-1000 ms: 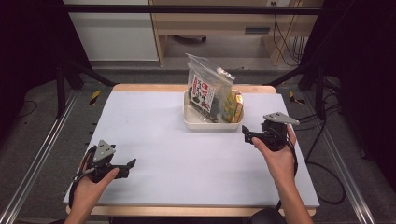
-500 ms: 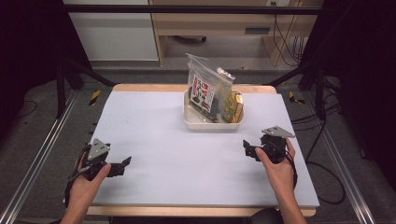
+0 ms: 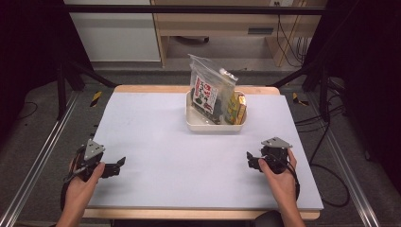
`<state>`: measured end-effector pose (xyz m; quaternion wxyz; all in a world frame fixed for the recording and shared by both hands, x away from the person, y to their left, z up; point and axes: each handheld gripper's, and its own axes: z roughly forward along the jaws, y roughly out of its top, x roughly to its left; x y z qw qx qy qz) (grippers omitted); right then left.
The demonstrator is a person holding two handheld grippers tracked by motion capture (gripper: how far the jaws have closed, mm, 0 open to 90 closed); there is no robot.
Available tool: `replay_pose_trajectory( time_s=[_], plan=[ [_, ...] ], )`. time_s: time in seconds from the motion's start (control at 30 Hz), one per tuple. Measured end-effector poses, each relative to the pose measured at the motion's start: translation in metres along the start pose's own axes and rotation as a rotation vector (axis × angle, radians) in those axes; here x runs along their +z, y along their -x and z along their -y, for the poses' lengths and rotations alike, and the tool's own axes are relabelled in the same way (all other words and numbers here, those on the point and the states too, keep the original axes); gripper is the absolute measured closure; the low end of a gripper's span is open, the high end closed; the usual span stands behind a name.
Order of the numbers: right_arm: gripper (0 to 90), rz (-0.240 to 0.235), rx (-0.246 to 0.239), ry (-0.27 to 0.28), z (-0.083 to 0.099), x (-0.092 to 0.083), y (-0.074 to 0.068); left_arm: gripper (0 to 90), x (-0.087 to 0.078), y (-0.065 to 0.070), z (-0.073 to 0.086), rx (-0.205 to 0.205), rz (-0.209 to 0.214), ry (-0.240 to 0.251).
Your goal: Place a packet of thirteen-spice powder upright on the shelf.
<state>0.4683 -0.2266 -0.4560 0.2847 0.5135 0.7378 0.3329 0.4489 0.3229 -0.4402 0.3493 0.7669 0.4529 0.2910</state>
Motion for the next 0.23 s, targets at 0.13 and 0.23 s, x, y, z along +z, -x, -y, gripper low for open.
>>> replay_pose_trajectory(
  time_s=[0.13,0.23],
  plan=[
    [11.1,0.005,-0.012,0.036,0.0092,0.0015,-0.002,6.1,0.0015,-0.0005,0.0008,0.002,-0.01,0.005],
    [10.7,0.013,-0.023,0.076,0.0119,0.0023,-0.0015,6.0,0.0028,0.0,0.0011,0.01,-0.016,0.0]
  ],
)
